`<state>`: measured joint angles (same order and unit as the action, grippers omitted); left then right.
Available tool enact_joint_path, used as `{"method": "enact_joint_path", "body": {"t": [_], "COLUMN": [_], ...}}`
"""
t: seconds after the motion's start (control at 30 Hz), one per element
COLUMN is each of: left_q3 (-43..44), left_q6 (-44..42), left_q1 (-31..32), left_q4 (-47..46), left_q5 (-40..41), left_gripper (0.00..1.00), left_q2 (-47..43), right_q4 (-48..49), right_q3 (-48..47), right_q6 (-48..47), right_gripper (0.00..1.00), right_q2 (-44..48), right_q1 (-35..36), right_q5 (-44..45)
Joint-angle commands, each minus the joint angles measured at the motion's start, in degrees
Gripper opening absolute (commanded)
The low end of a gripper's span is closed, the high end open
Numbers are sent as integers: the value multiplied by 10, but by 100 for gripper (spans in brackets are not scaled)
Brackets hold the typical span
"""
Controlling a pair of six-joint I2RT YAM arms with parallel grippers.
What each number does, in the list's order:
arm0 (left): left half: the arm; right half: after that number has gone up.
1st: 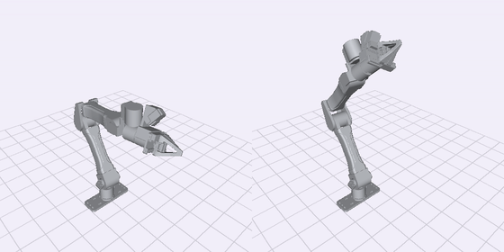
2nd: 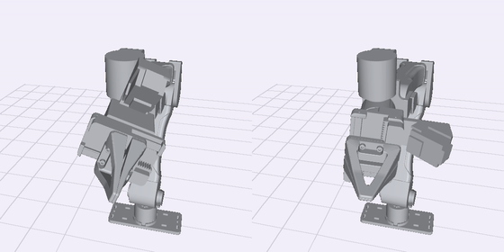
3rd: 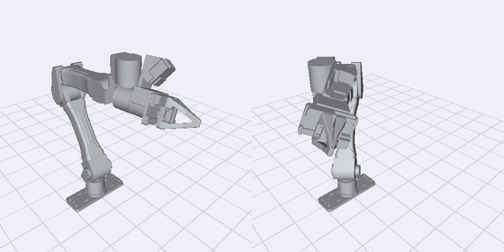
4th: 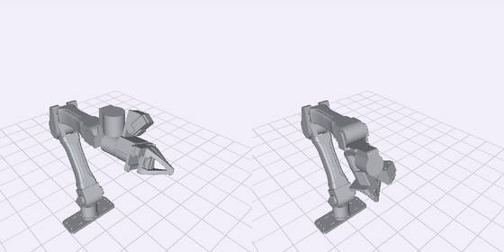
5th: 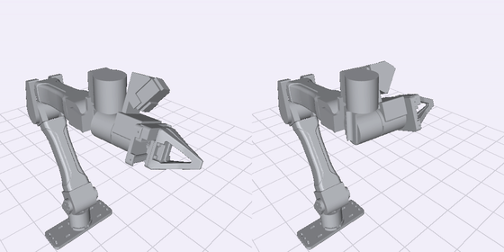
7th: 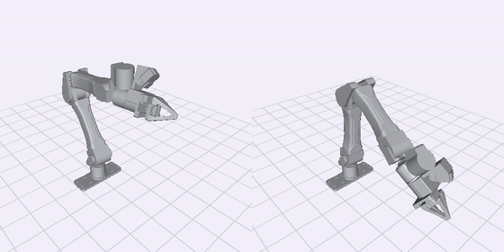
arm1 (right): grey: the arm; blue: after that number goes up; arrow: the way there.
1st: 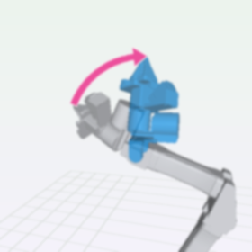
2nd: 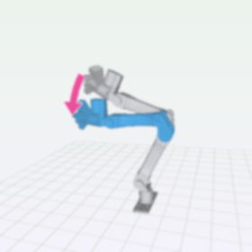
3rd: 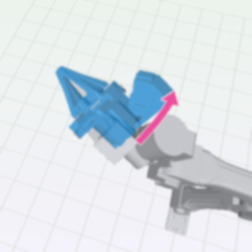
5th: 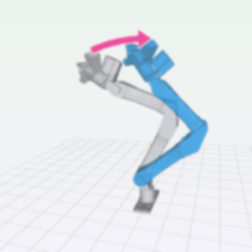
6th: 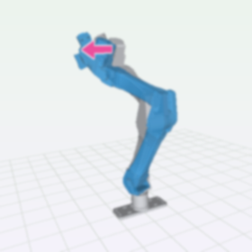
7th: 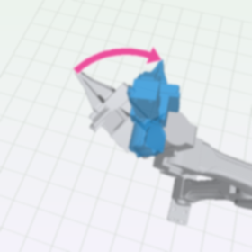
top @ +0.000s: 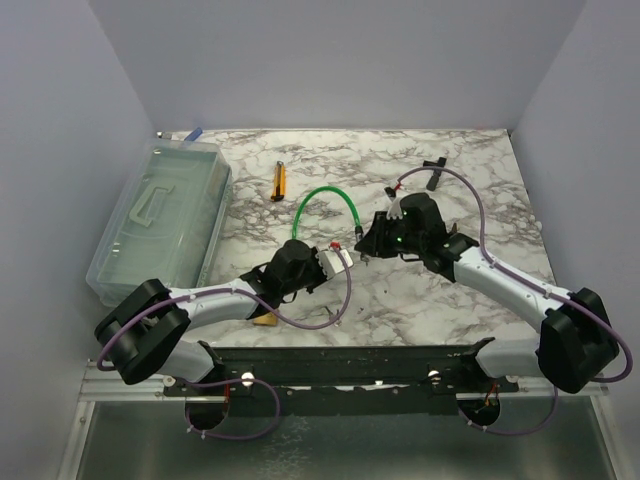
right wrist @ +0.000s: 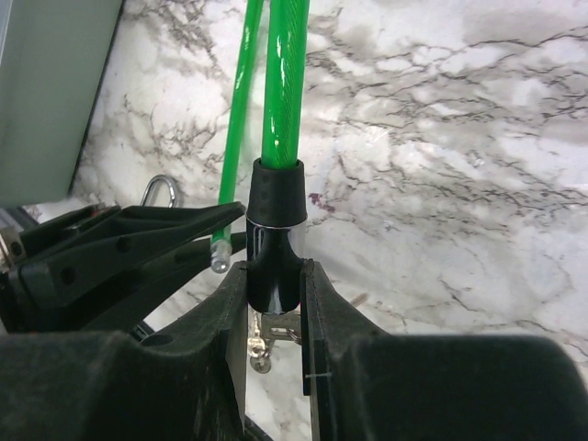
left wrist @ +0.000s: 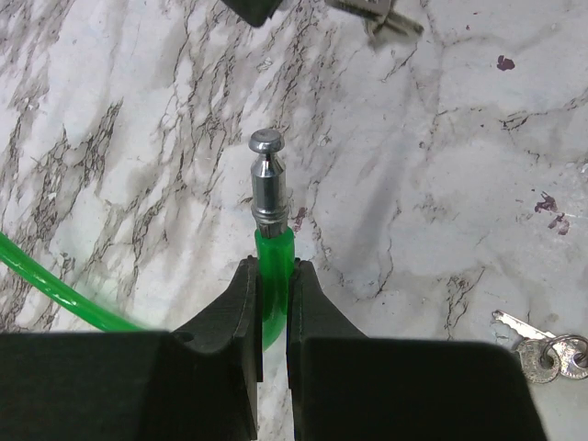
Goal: Unlock with the key
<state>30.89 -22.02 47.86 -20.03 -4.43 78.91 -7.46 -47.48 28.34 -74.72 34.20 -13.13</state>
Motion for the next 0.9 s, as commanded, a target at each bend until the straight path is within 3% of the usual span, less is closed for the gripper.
{"method": "enact_joint_path", "body": {"t": [0.0, 0.27, 0.6, 0.87], "left_q3": [-4, 17, 102, 175], "left_q6": [-4, -6, -59, -109], "left_q1": [2, 3, 3, -16], "left_q4": [25, 30, 77, 159], "left_q5": [22, 63, 105, 103], "left_gripper": [0, 0, 0, 29], "left_q2": [1, 21, 103, 196], "right_q4": [-16, 0, 69, 116], "right_q3": [-7, 2, -31, -85], "right_q6": [-12, -10, 29, 70], "right_gripper": [0, 0, 0, 0], "right_q2": [15, 7, -91, -175], "right_q1": [-8, -35, -162, -220], "right_q5": [25, 46, -17, -64]}}
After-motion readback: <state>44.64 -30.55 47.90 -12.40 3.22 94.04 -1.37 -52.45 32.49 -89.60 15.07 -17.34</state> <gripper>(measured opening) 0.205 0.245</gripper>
